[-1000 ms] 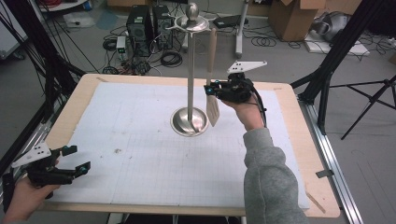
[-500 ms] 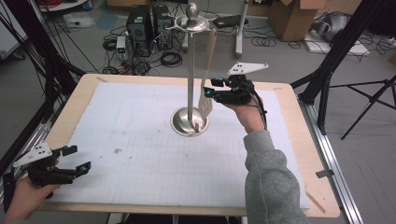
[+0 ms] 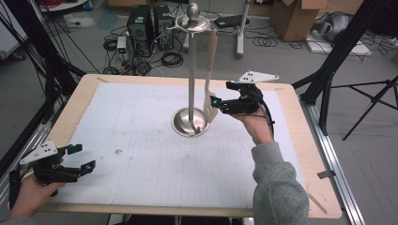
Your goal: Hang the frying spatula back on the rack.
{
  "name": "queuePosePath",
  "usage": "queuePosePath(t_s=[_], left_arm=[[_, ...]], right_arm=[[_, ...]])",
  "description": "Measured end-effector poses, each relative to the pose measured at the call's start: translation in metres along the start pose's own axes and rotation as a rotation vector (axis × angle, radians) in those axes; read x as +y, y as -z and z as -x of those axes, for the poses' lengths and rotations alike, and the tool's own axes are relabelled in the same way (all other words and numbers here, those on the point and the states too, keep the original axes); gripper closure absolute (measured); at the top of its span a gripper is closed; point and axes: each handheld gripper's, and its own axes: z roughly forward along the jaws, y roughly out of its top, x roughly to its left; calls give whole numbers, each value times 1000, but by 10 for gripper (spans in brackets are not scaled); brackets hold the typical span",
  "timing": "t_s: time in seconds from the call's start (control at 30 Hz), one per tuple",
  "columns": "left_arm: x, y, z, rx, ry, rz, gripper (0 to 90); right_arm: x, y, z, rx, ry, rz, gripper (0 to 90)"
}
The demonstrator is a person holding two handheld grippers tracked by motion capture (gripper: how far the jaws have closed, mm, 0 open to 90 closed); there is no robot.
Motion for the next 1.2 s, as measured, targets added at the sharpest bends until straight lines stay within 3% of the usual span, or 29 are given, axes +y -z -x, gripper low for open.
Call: queuePosePath(t_s=[0.47, 0.9, 1.2], left_arm=[[13, -11, -2, -34, 17, 116, 70], [18, -19, -3, -42, 1, 126, 70], [19, -24, -3, -55, 6, 124, 70]], right_arm=[[-28, 15, -7, 4, -13, -6, 148], [-50, 22, -13, -2, -41, -16, 148], [-74, 37, -10, -33, -70, -24, 149]])
